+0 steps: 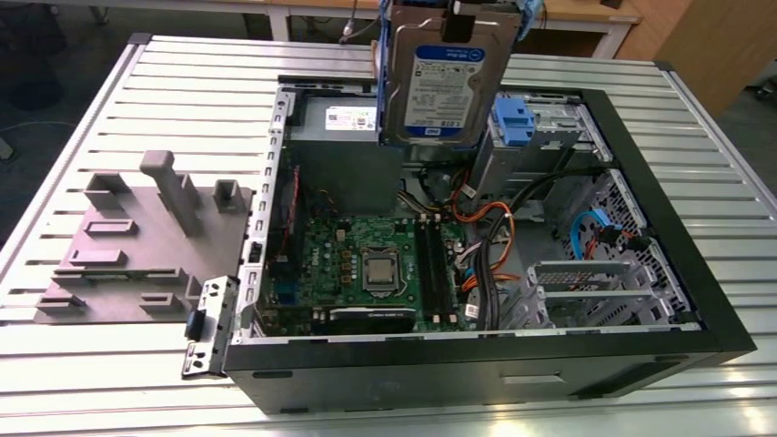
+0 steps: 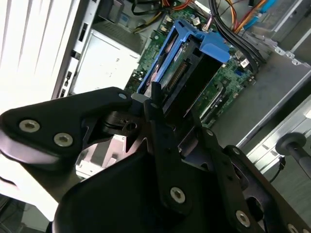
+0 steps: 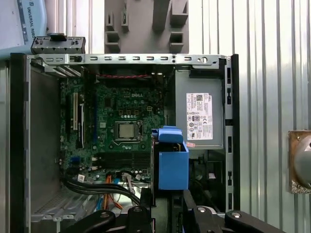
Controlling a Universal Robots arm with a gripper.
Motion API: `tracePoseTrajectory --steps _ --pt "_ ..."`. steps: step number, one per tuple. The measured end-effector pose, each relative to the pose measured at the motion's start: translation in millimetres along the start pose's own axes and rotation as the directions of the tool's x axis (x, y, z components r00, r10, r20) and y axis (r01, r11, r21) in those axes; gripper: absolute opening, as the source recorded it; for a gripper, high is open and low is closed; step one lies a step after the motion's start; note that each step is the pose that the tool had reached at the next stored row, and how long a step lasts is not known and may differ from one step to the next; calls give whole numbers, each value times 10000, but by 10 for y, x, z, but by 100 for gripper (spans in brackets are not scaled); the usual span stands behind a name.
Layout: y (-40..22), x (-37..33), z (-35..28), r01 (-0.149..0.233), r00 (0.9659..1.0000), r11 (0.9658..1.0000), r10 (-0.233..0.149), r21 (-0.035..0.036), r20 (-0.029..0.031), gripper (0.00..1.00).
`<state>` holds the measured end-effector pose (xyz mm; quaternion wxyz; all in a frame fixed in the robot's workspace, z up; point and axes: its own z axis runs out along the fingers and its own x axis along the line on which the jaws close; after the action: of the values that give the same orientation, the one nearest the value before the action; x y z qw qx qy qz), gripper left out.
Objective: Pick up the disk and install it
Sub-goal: 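Pick up the disk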
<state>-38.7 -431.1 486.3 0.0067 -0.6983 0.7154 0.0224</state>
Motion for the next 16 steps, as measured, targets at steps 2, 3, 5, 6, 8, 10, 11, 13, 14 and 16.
tracePoseTrajectory --steps 2,3,5,6,8,10,11,13,14,16 --pt "-1 59 -2 -1 10000 10000 1 0 -3 35" --pt "-2 93 -2 -1 10000 10000 1 0 -2 35" --pt "-4 154 -2 0 10000 10000 0 0 -2 35" --pt "-5 183 -3 0 10000 10000 0 0 -3 35" --pt "-6 251 -3 0 10000 10000 0 0 -2 35" --pt "-8 317 -5 0 10000 10000 0 0 -3 35" --pt "-8 349 -5 -1 10000 10000 1 0 -2 35" --pt "-10 410 -7 -1 10000 10000 1 0 -3 35" --pt "-11 438 -7 -1 10000 10000 1 0 -2 35" --pt "-12 490 -9 -3 10000 10000 3 0 -2 35"
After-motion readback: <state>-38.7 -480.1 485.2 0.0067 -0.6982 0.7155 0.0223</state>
